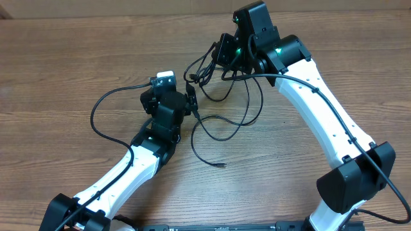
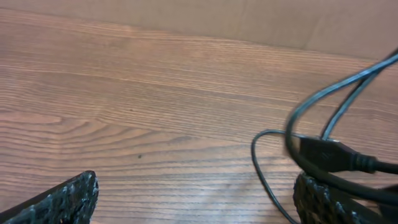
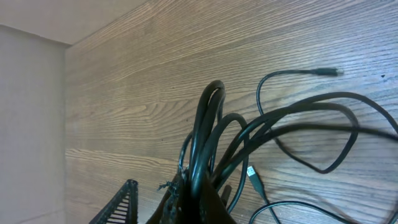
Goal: Untangle cables
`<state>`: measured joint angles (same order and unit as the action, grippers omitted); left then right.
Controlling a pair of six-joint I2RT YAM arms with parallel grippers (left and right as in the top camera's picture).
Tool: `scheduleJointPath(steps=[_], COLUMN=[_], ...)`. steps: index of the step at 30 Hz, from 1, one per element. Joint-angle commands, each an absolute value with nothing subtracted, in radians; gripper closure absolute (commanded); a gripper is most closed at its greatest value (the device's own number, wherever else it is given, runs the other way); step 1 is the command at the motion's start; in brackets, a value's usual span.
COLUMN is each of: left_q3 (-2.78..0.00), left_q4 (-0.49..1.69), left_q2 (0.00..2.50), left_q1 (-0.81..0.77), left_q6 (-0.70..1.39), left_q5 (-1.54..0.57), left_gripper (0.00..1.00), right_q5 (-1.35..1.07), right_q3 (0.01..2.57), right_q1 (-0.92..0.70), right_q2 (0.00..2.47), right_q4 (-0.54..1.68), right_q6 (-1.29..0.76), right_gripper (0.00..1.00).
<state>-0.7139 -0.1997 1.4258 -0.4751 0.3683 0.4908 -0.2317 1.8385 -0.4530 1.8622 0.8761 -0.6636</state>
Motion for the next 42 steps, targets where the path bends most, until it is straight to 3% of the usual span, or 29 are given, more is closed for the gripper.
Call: scheduleJointPath(steps=[1,5,15,29,34,42], left_q3=[-0.721,-0.721,-0.721,-0.721,-0.721,-0.721], left_q4=[-0.192,-0.194,-0.210,-0.211,-0.249,-0.345], left_q2=[1.431,1.430,1.430,1.430,1.430,1.430], left_q1=[-0.463,-0.463,-0.463,-0.463,-0.463,-0.463], left_q6=[0.386,0.401,0.314,0.209,0.207,0.340], left_q5=[0.535,0.467,-0.105,-0.532,-0.470,-0.128], left_gripper=[0.00,0.00,0.00,0.00,0.00,0.00], right_q5=[-0.237,-0.237,-0.199,-0.195,-0.196,-0.196], right_q3=[1.869,1.869,1.869,1.869,1.869,1.869], right_q1=[-0.446,-0.444,-0.444,-0.444,-0.444,-0.444], right_q2=[1.861,1.861,1.861,1.861,1.861,1.861], right_q4=[0.876,0.876,0.876,0.876,0.876,0.877], right_q6=[-0.645,-0.645,-0.627,-0.627,-0.627,-0.627], right_gripper=[0.96,0.96,0.96,0.96,0.96,0.96])
